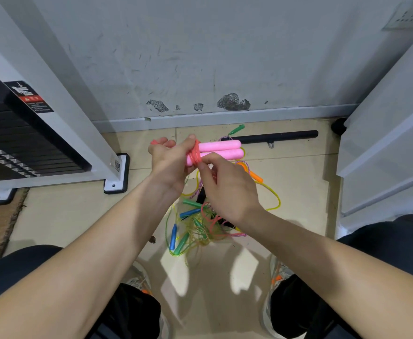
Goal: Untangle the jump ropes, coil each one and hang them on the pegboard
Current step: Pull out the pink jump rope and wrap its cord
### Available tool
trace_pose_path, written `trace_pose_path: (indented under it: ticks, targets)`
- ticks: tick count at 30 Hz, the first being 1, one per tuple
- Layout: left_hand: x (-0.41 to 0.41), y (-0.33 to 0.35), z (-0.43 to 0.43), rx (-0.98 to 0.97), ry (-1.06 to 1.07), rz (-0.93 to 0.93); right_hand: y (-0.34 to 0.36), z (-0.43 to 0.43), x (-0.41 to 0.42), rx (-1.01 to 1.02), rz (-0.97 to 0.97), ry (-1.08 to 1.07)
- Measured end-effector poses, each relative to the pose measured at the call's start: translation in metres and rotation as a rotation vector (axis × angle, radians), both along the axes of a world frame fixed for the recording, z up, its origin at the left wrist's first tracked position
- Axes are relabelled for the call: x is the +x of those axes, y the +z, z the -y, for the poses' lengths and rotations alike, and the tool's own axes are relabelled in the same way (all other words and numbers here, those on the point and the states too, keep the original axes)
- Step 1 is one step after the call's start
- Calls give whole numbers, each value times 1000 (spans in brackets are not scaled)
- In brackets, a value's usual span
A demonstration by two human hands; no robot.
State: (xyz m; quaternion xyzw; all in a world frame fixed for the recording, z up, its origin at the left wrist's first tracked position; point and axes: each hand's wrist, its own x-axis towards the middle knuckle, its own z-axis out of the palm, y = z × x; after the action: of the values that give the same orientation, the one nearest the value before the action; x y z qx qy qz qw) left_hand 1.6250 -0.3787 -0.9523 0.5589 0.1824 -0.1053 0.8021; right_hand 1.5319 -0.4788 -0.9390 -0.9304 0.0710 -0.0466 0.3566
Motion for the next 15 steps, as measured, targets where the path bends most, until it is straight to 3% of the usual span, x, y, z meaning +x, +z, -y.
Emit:
trace_pose_path:
  ticks: [6,9,12,15]
  targets:
    - [-7,2,1,113,-72,35,-2,3,0,-96,50,54]
    - [0,6,-4,60,-32,16,-13,-4,-7,94,54,111]
    - [1,16,-8,-85,-103,-26,-20,4,-6,315,-59,123]
    - [-1,28,-15,-136,-281,-9,-22,32,16,328,-185,208]
